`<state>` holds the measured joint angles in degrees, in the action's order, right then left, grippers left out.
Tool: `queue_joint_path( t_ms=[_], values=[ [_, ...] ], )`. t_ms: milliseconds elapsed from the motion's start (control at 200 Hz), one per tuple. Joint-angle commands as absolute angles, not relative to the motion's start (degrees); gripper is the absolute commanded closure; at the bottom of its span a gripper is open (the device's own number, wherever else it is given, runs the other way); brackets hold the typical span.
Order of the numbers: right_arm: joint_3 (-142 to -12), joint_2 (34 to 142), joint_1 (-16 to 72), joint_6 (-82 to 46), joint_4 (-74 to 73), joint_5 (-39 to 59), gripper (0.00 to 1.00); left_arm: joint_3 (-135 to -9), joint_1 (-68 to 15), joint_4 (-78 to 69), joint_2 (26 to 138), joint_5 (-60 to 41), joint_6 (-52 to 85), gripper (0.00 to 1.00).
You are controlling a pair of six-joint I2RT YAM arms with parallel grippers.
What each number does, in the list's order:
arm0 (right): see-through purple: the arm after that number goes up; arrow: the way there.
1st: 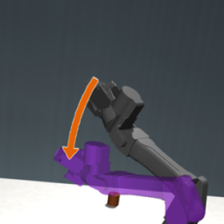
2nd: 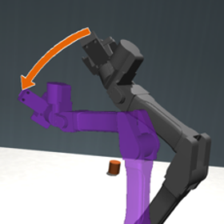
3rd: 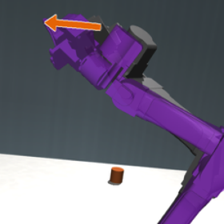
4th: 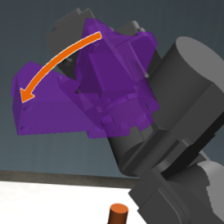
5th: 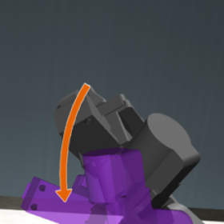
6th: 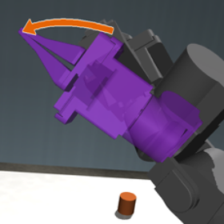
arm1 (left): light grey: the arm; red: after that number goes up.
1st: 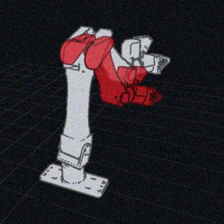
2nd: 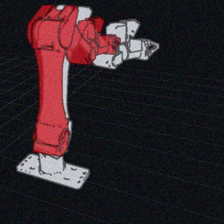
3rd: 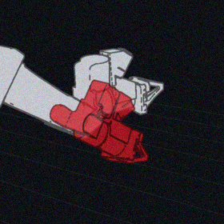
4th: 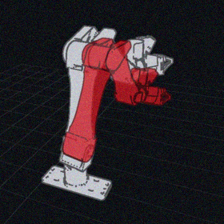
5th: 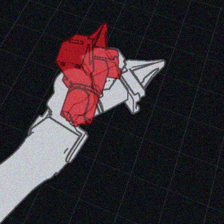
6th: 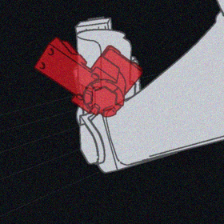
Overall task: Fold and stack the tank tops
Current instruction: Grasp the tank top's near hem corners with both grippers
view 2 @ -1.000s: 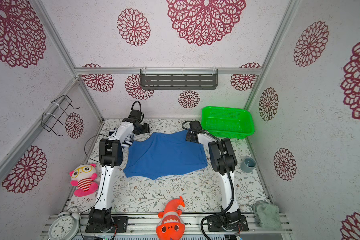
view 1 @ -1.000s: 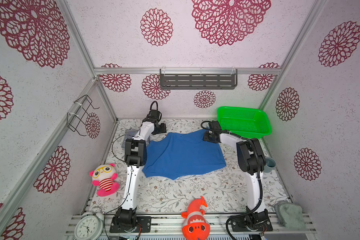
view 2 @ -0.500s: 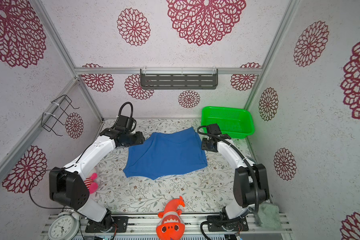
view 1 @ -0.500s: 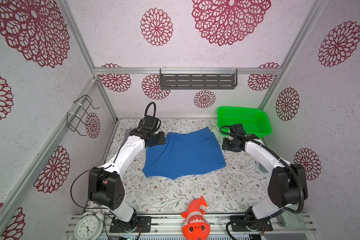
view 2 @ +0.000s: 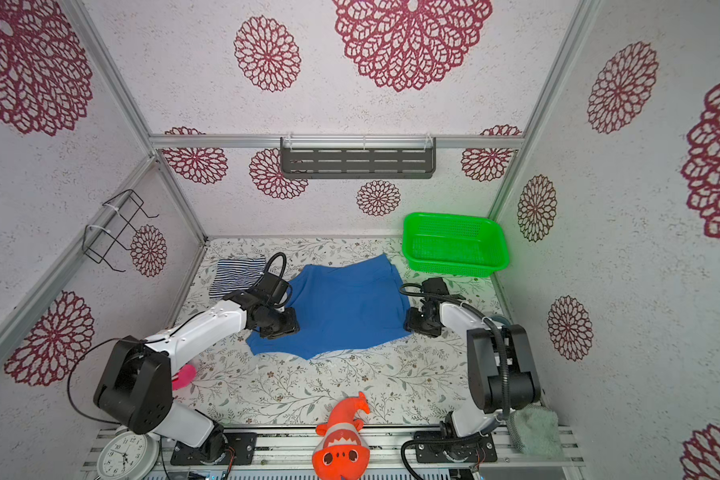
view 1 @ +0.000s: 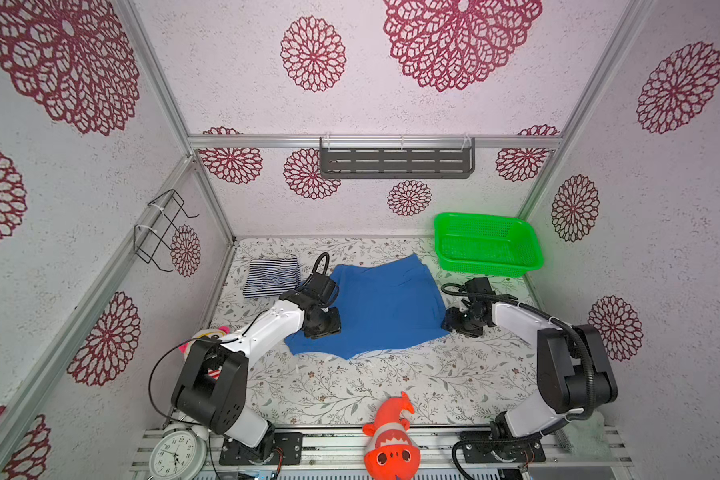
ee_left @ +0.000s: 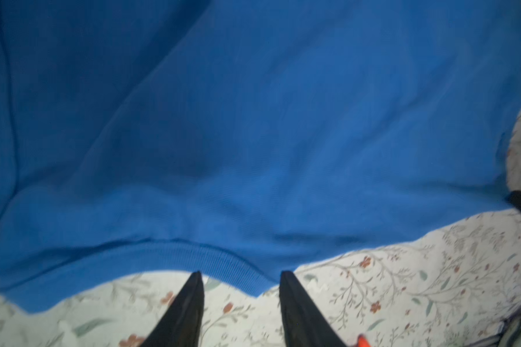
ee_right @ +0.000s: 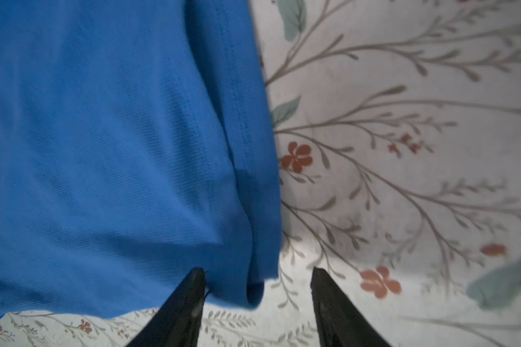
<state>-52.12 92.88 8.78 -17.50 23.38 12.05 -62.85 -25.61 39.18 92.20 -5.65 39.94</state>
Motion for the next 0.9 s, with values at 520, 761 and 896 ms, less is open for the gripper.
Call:
queue_joint_path(
  t_ms=[520, 761, 896],
  values=[
    [-49.5, 93.6, 8.4, -16.5, 20.7, 31.9, 0.44, -74.5, -13.5, 33.9, 117.5, -7.7, 30.6, 0.59],
    [-46.2, 85.5, 8.3, -19.6, 29.3, 32.0, 0.49, -76.3, -10.3, 35.8, 120.4, -8.1, 27.7, 0.59],
    [-46.6, 81.6, 7.6, -21.3, 34.0, 31.9, 0.50, -77.1, -8.9, 36.5, 121.4, -8.1, 26.3, 0.60]
  ],
)
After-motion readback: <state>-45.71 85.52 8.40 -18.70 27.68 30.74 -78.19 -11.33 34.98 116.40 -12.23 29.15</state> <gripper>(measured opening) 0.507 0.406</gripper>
